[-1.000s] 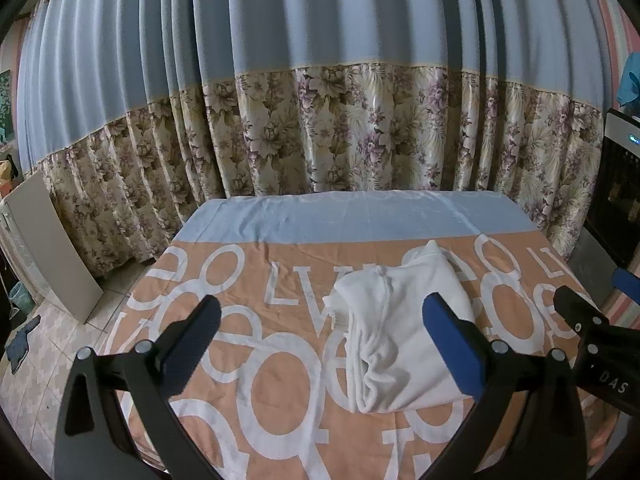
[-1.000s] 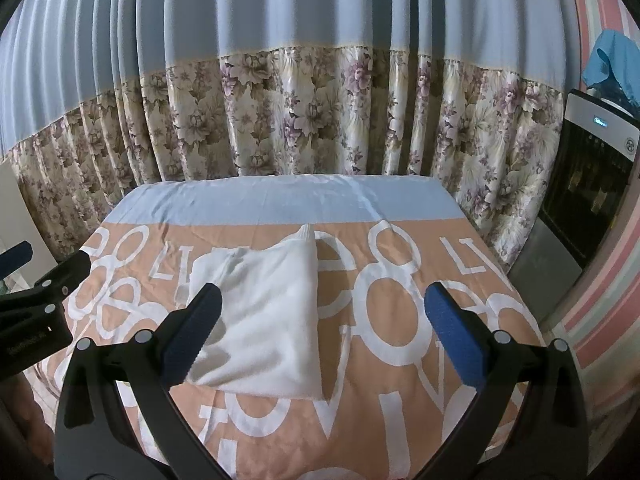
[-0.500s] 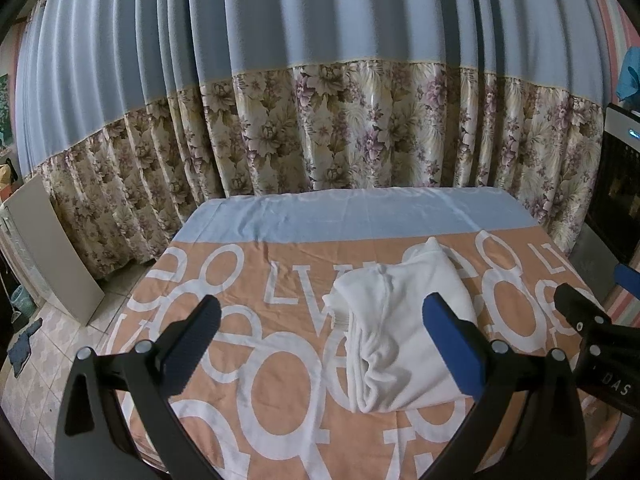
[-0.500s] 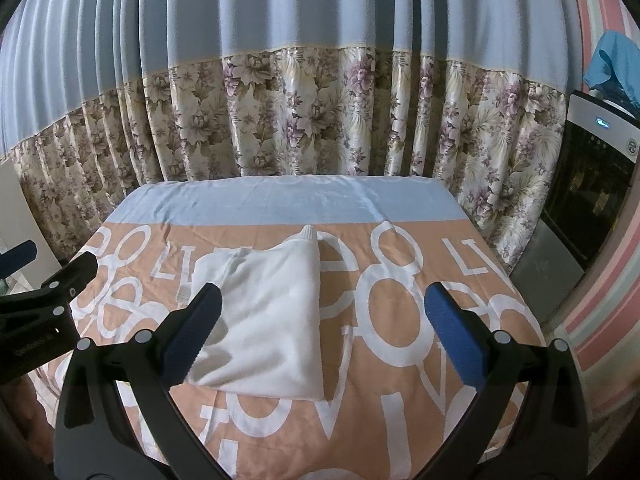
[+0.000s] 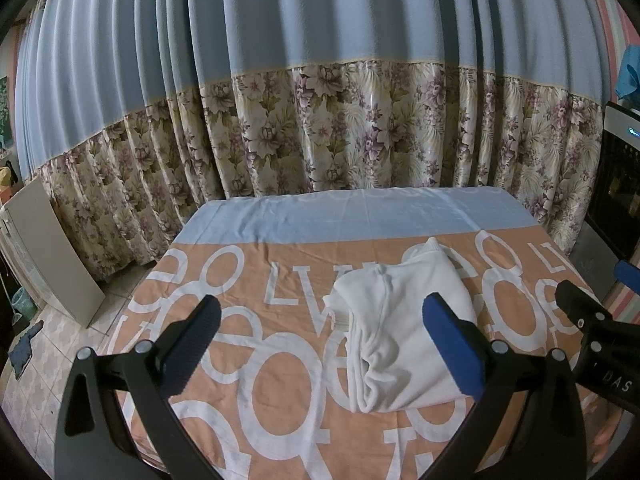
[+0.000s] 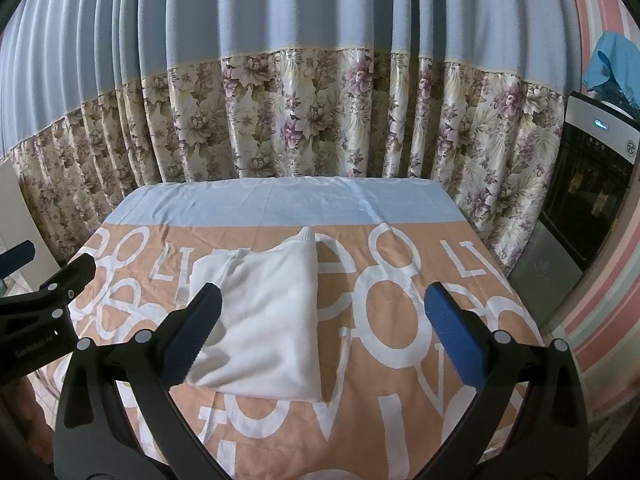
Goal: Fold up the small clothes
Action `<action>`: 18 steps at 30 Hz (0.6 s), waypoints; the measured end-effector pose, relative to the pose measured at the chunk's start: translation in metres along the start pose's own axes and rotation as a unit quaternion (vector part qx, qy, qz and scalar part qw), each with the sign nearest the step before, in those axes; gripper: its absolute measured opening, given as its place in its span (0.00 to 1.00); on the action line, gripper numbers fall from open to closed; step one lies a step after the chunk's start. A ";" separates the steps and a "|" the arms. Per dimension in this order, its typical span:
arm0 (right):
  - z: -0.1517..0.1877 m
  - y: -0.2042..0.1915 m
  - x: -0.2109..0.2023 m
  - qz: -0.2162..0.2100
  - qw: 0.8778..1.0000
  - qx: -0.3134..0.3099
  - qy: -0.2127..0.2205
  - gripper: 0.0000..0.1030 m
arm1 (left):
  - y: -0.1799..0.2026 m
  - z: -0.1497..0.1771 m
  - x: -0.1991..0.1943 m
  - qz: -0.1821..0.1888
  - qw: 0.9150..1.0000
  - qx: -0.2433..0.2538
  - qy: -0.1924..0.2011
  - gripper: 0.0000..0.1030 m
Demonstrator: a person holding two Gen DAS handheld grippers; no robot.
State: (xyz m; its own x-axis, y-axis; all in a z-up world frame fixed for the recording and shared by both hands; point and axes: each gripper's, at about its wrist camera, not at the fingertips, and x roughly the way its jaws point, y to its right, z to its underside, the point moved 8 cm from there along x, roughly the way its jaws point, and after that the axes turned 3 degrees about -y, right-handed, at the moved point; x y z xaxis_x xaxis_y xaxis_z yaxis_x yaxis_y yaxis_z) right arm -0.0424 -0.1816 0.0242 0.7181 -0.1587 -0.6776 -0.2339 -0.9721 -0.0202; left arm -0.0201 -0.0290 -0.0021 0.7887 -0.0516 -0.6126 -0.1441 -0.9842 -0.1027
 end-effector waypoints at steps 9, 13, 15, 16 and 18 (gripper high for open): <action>0.000 0.000 0.000 0.001 1.000 0.000 0.001 0.97 | -0.001 0.000 0.000 0.001 1.000 0.001 0.000 0.98; 0.000 0.000 0.000 0.000 1.000 -0.001 0.000 0.97 | -0.001 0.000 0.000 0.001 1.000 0.001 0.000 0.98; 0.000 0.000 0.000 0.000 1.000 0.000 0.001 0.97 | -0.001 0.000 0.000 0.001 1.000 0.002 0.000 0.98; 0.000 0.000 -0.001 0.001 1.000 0.000 0.001 0.97 | -0.001 0.000 0.000 0.000 1.000 0.002 0.000 0.98; 0.000 0.000 0.000 0.001 1.000 -0.001 0.001 0.97 | -0.001 0.000 0.000 0.001 1.000 0.001 0.001 0.98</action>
State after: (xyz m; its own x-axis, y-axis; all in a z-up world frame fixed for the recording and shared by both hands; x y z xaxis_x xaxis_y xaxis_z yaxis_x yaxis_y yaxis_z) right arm -0.0426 -0.1814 0.0242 0.7194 -0.1604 -0.6759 -0.2342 -0.9720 -0.0186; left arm -0.0201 -0.0279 -0.0024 0.7891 -0.0535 -0.6119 -0.1471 -0.9837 -0.1037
